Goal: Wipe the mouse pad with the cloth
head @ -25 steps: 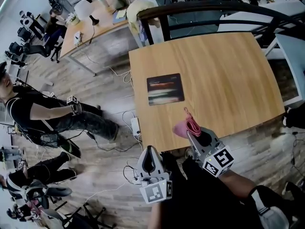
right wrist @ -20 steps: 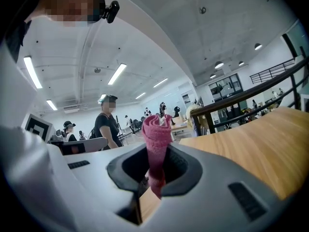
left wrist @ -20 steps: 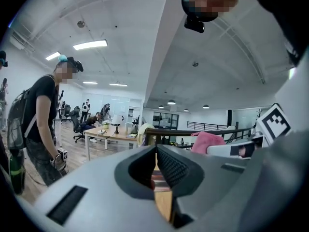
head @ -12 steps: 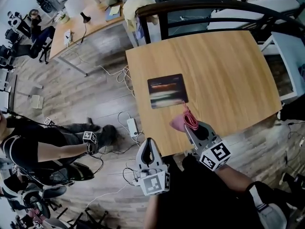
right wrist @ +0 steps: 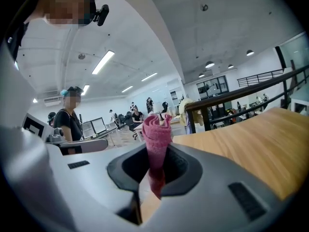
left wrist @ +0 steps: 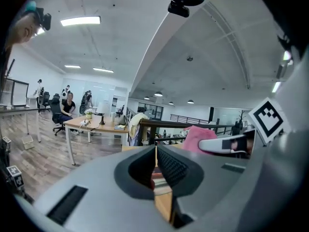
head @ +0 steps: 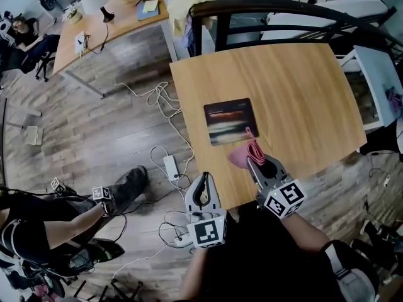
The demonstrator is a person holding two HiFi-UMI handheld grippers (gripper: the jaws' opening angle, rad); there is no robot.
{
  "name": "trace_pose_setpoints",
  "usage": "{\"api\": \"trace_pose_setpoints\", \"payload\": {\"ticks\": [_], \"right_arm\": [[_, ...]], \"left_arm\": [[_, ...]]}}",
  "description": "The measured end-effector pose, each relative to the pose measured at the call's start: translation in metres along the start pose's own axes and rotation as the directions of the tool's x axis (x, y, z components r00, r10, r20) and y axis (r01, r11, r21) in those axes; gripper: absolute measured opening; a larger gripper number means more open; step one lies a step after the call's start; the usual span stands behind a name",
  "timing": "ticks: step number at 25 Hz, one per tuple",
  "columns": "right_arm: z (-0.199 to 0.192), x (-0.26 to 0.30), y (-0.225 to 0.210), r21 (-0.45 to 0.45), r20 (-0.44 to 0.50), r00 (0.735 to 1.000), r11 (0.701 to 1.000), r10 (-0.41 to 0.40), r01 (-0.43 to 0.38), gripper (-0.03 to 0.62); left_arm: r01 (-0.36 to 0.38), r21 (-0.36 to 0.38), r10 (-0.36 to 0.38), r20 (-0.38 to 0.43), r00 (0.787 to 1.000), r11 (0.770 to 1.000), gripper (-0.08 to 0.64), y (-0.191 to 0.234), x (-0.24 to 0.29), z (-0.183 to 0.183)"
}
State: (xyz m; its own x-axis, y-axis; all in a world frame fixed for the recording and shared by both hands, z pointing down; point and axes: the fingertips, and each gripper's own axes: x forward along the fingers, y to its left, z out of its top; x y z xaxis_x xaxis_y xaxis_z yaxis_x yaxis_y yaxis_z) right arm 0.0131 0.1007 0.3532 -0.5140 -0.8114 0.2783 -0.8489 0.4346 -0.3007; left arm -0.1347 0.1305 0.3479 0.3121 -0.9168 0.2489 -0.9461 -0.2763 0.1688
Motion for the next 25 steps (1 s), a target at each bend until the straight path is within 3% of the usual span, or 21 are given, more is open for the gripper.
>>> {"api": "trace_pose_setpoints", "payload": {"ticks": [6, 25], "right_arm": [[-0.001, 0.030, 0.005, -0.014, -0.016, 0.999, 0.999, -0.038, 0.038, 0.063], [-0.037, 0.118, -0.049, 0.002, -0.167, 0.986, 1.000, 0.010, -0.010, 0.063]], "left_arm": [[0.047, 0.002, -0.046, -0.024, 0.999, 0.999, 0.028, 0.023, 0.019, -0.008], [0.011, -0.054, -0.022, -0.200, 0.980, 0.998, 0.028, 0.024, 0.091, -0.097]]}}
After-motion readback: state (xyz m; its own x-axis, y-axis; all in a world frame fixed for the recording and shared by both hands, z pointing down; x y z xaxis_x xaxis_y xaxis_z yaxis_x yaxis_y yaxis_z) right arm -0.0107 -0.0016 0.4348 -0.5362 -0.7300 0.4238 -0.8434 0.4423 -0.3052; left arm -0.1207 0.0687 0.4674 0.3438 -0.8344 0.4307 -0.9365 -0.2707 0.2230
